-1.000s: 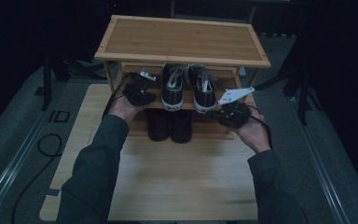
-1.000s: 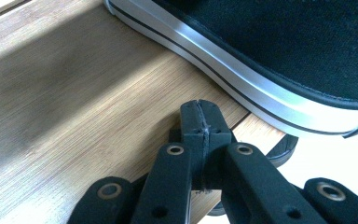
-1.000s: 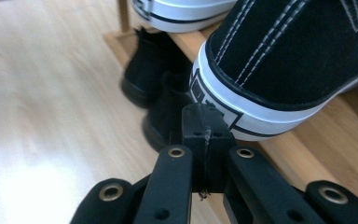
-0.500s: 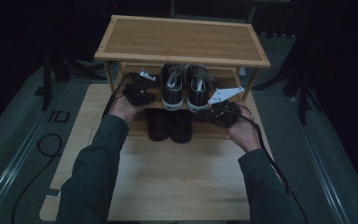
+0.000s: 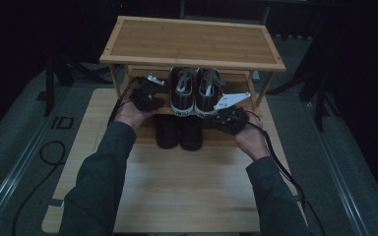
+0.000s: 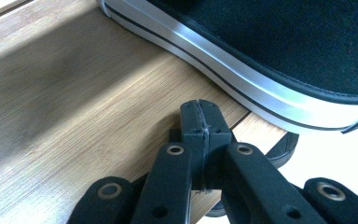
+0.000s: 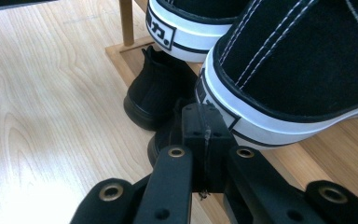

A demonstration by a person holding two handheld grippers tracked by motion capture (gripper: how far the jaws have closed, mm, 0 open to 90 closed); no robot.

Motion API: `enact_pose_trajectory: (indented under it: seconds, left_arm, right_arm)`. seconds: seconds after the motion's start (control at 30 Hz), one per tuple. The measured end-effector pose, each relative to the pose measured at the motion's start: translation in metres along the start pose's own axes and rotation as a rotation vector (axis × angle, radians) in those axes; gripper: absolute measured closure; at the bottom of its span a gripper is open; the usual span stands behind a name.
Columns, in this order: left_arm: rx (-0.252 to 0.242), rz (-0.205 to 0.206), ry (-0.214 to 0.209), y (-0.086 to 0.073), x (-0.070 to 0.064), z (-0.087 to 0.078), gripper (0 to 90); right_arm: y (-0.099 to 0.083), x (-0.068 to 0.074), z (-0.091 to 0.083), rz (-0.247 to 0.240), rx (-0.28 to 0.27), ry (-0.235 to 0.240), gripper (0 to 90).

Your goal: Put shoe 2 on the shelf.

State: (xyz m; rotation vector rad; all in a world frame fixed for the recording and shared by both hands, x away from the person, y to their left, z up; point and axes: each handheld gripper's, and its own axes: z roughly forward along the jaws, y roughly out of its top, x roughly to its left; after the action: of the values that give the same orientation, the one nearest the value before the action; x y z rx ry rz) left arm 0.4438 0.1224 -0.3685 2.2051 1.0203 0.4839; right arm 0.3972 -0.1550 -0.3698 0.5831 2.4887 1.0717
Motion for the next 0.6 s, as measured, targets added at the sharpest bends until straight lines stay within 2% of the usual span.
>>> enact_pose_trajectory:
  seconds: [0.27,0.4,0.53,0.6]
  left_arm:
    - [-0.007,-0.009,-0.010,-0.001,0.001,0.000,90.0]
    - [-0.006,-0.011,-0.011,-0.001,0.002,0.000,90.0]
    - [-0.012,-0.033,-0.024,-0.001,0.003,0.000,90.0]
    - [-0.006,-0.019,-0.011,-0.001,0.002,-0.001,89.7]
  right_arm:
    - [0.001,0.001,0.005,-0.004,0.005,-0.010,90.0]
    - [-0.001,-0.001,0.005,0.004,-0.001,-0.003,90.0]
    - [-0.005,0.002,0.001,-0.021,0.006,0.023,90.0]
    - [-0.009,0.002,-0.001,-0.026,0.015,0.027,90.0]
